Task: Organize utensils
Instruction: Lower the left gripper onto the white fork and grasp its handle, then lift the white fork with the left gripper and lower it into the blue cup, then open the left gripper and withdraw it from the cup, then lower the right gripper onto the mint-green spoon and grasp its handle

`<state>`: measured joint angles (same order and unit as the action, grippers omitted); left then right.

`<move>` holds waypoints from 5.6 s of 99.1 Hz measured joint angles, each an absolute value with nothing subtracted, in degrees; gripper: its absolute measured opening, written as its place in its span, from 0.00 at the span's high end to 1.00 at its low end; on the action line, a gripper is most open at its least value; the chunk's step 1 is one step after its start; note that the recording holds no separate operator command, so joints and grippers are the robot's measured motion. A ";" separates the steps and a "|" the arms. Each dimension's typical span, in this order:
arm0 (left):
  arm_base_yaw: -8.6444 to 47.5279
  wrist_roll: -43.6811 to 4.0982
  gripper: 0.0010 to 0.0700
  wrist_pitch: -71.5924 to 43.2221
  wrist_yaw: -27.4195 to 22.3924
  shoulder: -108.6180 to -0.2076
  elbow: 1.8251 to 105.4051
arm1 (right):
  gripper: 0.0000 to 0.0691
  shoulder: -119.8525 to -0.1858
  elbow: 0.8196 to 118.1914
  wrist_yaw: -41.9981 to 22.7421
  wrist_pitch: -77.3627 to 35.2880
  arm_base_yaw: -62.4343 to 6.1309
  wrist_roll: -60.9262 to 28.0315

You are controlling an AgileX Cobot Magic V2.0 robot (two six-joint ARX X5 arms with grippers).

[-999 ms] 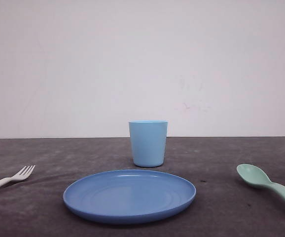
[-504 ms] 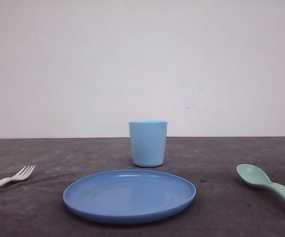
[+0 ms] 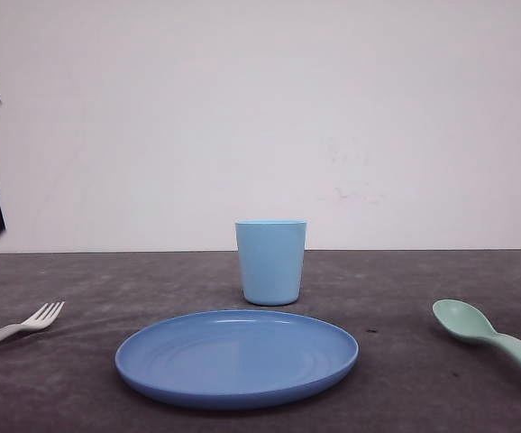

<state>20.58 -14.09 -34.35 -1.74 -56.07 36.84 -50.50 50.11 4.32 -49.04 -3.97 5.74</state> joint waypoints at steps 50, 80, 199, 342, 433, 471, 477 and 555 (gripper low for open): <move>26.11 -14.46 0.28 -21.98 4.36 -72.42 36.84 | 0.02 -50.50 50.11 4.32 -50.02 -3.97 5.74; 26.11 -14.44 0.31 -20.49 4.62 -77.32 36.84 | 0.02 -50.50 50.11 4.32 -50.02 -3.97 5.72; 30.81 -14.44 0.95 -5.17 0.75 -77.82 50.33 | 0.02 -50.50 50.11 4.29 -50.41 -3.97 5.72; 35.18 -2.35 0.95 51.16 -9.04 -108.97 52.95 | 0.02 -50.50 50.11 4.32 -51.79 -3.97 5.74; 33.91 -2.76 0.58 40.21 -9.10 -97.03 52.97 | 0.02 -50.50 50.11 5.98 -50.81 -3.97 5.17; 22.90 -3.92 0.58 6.20 -8.43 -66.54 53.21 | 0.02 -50.57 48.73 7.29 -48.31 -11.25 7.33; 20.67 -3.95 0.58 0.47 -6.33 -61.89 53.21 | 0.02 -50.76 47.77 6.79 -47.64 -12.97 8.51; 4.71 -4.05 0.58 -31.57 -1.76 -36.36 41.67 | 0.04 -73.91 46.54 -2.74 -34.24 -30.24 20.47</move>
<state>4.71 -4.05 -31.57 -1.76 -36.36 41.67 -73.91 46.54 -2.74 -34.24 -30.24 20.47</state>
